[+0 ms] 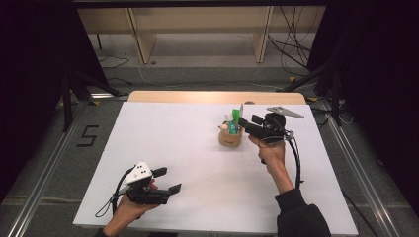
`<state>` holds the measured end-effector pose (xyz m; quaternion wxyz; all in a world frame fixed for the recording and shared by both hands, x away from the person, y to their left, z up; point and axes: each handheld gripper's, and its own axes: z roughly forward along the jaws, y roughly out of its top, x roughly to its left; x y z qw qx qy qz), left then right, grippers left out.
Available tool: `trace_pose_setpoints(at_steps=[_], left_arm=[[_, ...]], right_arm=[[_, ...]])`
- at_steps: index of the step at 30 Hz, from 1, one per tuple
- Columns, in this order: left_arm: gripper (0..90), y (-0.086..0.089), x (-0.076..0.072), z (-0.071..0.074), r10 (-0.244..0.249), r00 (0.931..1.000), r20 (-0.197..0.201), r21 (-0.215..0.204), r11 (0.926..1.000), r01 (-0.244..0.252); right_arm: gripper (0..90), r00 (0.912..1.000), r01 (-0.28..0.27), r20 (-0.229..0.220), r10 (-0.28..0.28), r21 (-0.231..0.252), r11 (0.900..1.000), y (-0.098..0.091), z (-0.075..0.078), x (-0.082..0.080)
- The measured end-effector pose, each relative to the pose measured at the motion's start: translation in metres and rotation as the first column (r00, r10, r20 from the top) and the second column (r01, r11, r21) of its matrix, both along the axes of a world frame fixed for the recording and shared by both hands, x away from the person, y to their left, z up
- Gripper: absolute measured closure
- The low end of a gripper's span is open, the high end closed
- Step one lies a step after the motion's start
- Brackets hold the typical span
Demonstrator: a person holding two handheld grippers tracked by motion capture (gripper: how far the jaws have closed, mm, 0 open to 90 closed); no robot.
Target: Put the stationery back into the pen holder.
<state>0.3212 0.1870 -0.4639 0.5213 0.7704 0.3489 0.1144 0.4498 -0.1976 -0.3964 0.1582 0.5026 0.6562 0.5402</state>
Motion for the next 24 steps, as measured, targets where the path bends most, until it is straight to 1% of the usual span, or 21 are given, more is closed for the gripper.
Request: trace_pose_setpoints(at_steps=[2, 4, 13, 14, 15, 16, 19, 22, 24], left_arm=[[17.7, 0.001, 0.0, 0.0, 0.001, 1.0, -0.001, -0.003, 1.0, -0.001], [17.7, 0.001, 0.0, 0.001, 0.001, 1.0, -0.002, -0.01, 0.9999, -0.001], [17.7, 0.003, 0.001, 0.001, 0.004, 1.0, -0.005, -0.011, 0.9999, -0.004], [17.7, 0.003, 0.001, 0.001, 0.004, 1.0, -0.005, -0.013, 0.9999, -0.004], [17.5, 0.003, 0.0, 0.001, 0.004, 1.0, -0.004, -0.014, 0.9999, -0.004], [17.5, 0.003, 0.0, 0.001, 0.005, 1.0, -0.004, -0.015, 0.9999, -0.005], [17.4, 0.003, 0.0, 0.001, 0.004, 1.0, -0.004, -0.016, 0.9999, -0.004], [17.4, 0.003, 0.0, 0.001, 0.004, 1.0, -0.002, -0.015, 0.9999, -0.004], [17.4, 0.003, 0.0, 0.001, 0.004, 1.0, -0.002, -0.016, 0.9999, -0.004]], right_arm=[[36.0, 1.0, -0.007, 0.001, 0.007, 0.002, 1.0, 0.0, -0.001, -0.004], [35.7, 0.9998, -0.019, 0.011, 0.019, 0.01, 0.9998, 0.0, -0.001, -0.008], [33.7, 0.997, -0.069, 0.036, 0.068, 0.023, 0.9973, 0.005, 0.001, -0.022], [33.3, 0.9968, -0.073, 0.035, 0.072, 0.021, 0.9971, 0.005, 0.002, -0.024], [32.7, 0.9962, -0.075, 0.044, 0.075, 0.007, 0.9971, 0.006, 0.001, -0.025], [32.4, 0.9957, -0.076, 0.054, 0.075, 0.002, 0.9971, 0.006, 0.001, -0.027], [30.2, 0.9949, -0.084, 0.058, 0.083, 0.014, 0.9964, 0.005, -0.001, -0.031], [28.1, 0.9937, -0.093, 0.063, 0.092, 0.012, 0.9956, 0.006, -0.003, -0.034], [28.1, 0.9927, -0.105, 0.064, 0.102, 0.033, 0.994, 0.006, -0.005, -0.039]])
